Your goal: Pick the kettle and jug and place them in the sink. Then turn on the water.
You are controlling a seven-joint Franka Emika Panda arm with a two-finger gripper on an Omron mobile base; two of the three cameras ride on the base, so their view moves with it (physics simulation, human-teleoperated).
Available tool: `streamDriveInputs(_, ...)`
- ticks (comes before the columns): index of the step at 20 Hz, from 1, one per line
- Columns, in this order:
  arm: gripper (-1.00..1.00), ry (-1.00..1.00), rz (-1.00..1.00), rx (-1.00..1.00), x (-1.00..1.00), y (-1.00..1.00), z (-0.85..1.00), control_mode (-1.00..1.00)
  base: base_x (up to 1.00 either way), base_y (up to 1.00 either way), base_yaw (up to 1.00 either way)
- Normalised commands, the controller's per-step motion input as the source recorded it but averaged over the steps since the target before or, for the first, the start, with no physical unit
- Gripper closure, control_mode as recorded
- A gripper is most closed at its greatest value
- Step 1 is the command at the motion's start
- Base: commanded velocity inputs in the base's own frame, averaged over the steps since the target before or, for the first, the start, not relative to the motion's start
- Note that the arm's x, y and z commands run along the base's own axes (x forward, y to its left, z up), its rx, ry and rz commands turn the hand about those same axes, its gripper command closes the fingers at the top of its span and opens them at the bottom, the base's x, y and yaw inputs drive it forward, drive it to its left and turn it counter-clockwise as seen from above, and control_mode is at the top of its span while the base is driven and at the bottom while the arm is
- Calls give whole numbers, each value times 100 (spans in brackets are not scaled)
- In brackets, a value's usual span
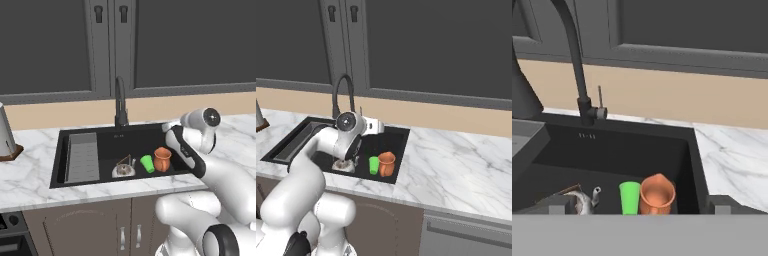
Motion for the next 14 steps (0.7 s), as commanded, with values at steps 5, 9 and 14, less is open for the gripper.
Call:
streamDriveInputs(5, -100, -11, 0, 0, 1, 0, 11, -100, 0, 0, 0)
streamDriveInputs(9, -100, -12, 4, 1, 0, 0, 8, -100, 0, 0, 0)
streamDriveInputs(14, -100, -15, 14, 4, 0, 5, 0, -100, 0, 0, 0)
